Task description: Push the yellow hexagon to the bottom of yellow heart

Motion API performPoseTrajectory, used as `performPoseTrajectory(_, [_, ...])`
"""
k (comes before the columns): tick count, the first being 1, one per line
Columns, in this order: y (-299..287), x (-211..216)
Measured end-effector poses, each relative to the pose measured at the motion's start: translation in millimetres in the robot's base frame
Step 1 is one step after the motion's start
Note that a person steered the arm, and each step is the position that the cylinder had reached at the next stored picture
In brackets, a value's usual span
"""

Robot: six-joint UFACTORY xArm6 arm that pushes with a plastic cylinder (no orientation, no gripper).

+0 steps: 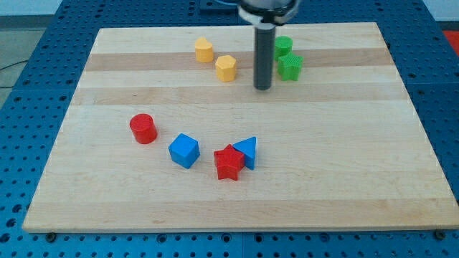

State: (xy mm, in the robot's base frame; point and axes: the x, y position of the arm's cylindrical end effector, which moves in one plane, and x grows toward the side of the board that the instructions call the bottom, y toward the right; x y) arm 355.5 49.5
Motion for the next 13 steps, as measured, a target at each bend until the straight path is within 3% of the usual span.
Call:
performPoseTrajectory(1, [-27.6,-21.5])
performPoseTrajectory(3, [-68.7,-5.0])
performPoseTrajectory(5, [-47.7,-5.8])
performPoseTrajectory(13, [-56.9,-19.3])
